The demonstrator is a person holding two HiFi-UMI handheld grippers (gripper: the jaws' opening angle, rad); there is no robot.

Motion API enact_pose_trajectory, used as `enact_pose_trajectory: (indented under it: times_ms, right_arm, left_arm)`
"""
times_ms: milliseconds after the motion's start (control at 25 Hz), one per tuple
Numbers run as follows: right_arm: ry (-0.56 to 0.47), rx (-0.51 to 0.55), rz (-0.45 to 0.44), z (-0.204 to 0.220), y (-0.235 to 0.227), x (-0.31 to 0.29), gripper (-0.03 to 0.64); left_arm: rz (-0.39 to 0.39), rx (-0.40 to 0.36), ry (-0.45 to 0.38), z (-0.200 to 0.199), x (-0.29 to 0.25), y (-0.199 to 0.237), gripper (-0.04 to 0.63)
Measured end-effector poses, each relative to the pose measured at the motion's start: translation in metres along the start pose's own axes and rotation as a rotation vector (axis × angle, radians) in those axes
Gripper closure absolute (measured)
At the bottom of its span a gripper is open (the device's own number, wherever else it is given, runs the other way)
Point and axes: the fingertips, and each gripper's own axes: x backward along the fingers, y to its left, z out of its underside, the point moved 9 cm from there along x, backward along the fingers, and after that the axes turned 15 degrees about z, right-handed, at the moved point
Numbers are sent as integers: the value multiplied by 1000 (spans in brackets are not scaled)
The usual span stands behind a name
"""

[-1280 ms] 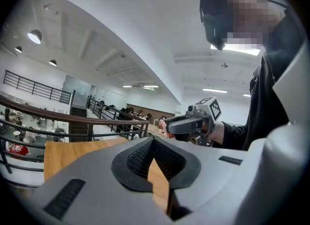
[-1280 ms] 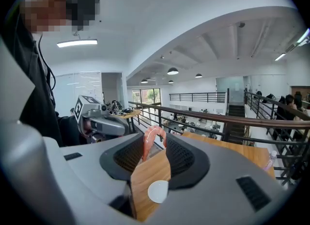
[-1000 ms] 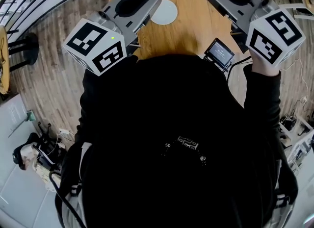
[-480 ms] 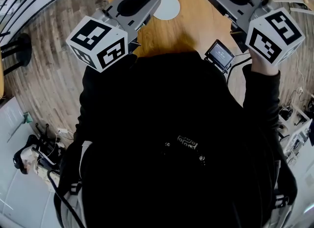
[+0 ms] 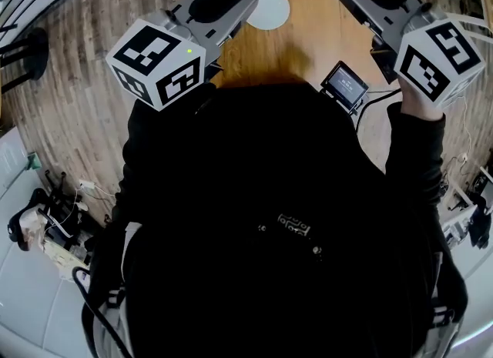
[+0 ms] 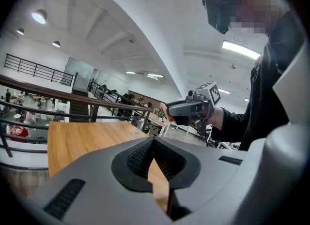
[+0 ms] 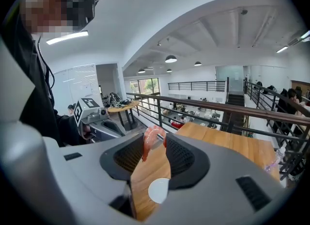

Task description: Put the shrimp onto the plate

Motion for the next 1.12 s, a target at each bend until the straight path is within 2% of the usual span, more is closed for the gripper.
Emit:
enact_pose_trajectory:
  times_ms: [160, 360, 560, 720, 800, 1120]
  right_arm:
    - [6, 2, -45, 18, -6, -28, 462]
    - [4, 19, -80, 8, -10, -15, 462]
    - [15, 39, -107, 14, -11, -27, 462]
    - [29, 61, -138, 30, 0, -64, 462]
    - [42, 70, -156, 31, 5, -80, 462]
    - [97, 97, -173, 18, 12, -84, 462]
  left_arm:
    - [-32, 19, 5, 22, 1, 10, 589]
    - [-94, 46, -22, 15, 5, -14, 589]
    - [-150, 60, -34, 26, 15, -19, 589]
    - [-192, 69, -48, 51, 32, -2, 589]
    - [-199, 69, -52, 56, 40, 3, 589]
    - [-227, 110, -78, 52, 50, -14, 589]
